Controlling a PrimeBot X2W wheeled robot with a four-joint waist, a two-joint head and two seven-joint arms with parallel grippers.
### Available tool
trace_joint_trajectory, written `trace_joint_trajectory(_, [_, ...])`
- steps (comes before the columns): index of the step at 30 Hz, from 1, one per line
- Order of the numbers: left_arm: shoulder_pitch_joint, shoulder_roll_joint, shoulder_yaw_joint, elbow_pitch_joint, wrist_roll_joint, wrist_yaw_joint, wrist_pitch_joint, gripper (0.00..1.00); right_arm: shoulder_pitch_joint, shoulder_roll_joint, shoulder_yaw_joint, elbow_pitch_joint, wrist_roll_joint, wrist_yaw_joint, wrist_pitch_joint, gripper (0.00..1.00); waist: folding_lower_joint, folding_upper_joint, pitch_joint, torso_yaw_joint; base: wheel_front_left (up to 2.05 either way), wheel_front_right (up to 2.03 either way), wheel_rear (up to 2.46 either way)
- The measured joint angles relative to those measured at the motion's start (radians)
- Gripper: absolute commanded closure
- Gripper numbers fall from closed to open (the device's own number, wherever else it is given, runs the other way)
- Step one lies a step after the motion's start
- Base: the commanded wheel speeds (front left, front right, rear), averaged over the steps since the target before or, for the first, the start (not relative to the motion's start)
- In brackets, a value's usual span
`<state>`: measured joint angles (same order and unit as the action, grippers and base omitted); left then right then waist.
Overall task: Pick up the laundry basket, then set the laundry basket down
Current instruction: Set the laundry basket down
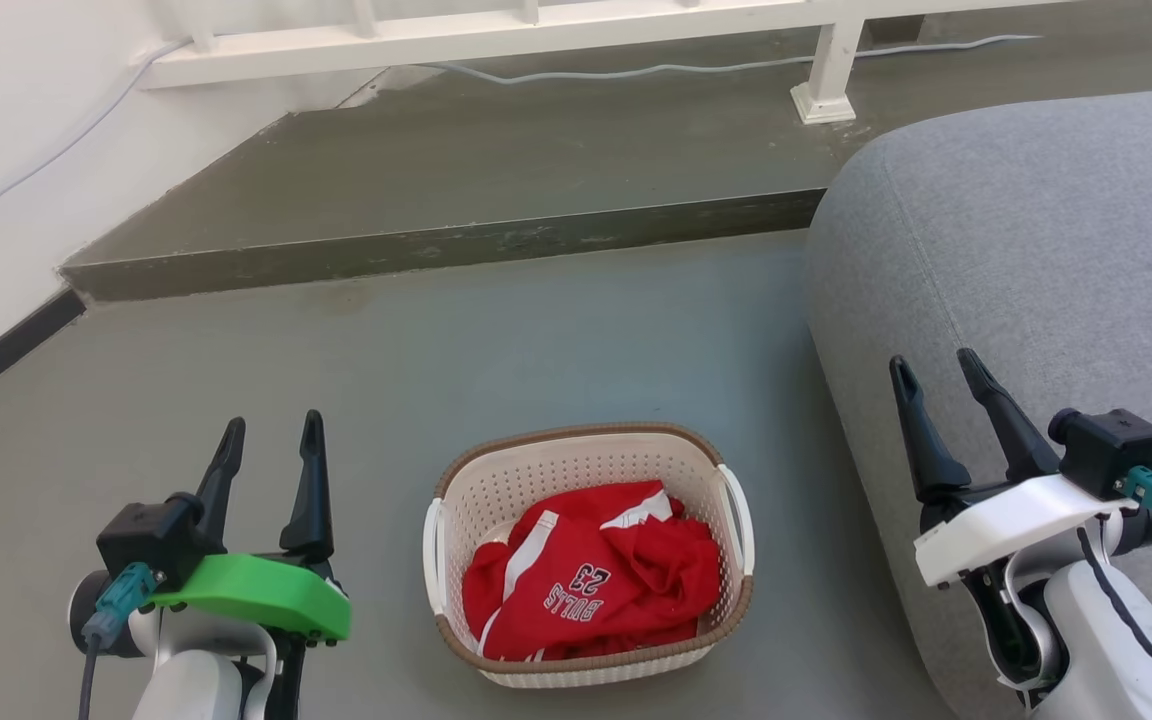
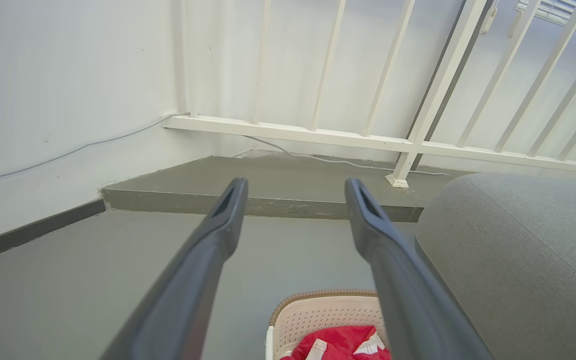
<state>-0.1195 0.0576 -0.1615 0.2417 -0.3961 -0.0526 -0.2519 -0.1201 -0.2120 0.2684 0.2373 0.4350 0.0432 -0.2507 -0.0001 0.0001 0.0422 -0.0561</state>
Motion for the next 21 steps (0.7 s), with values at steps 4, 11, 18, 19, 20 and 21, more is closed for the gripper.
trace_joint_trajectory(4, [0.003,-0.004,0.002,-0.005,0.005,-0.001,0.000,0.00,0.009,0.010,-0.008,-0.003,-0.007,0.002,0.000,0.00,0.0000,0.0000,0.003,0.003,0.00,0.00,0.00])
trace_joint_trajectory(11, [0.016,-0.007,0.013,-0.020,0.026,-0.009,0.000,0.00,0.015,0.022,-0.023,-0.006,-0.023,0.011,0.000,0.00,0.0000,0.0000,0.005,0.005,0.00,0.00,0.00])
trace_joint_trajectory(18, [0.020,-0.008,0.025,-0.021,0.032,-0.017,0.000,0.00,0.029,0.027,-0.036,-0.008,-0.032,0.022,0.000,0.00,0.0000,0.0000,0.006,0.005,0.00,0.00,0.00])
trace_joint_trajectory(19, [0.020,-0.008,0.026,-0.022,0.032,-0.018,0.000,0.00,0.029,0.027,-0.038,-0.008,-0.033,0.026,0.000,0.00,0.0000,0.0000,0.006,0.006,0.00,0.00,0.00])
trace_joint_trajectory(20, [0.020,-0.009,0.026,-0.022,0.033,-0.019,0.000,0.00,0.029,0.029,-0.042,-0.009,-0.034,0.027,0.000,0.00,0.0000,0.0000,0.006,0.006,0.00,0.00,0.00])
trace_joint_trajectory(21, [0.020,-0.009,0.026,-0.022,0.033,-0.019,0.000,0.00,0.030,0.030,-0.044,-0.009,-0.038,0.027,0.000,0.00,0.0000,0.0000,0.006,0.006,0.00,0.00,0.00])
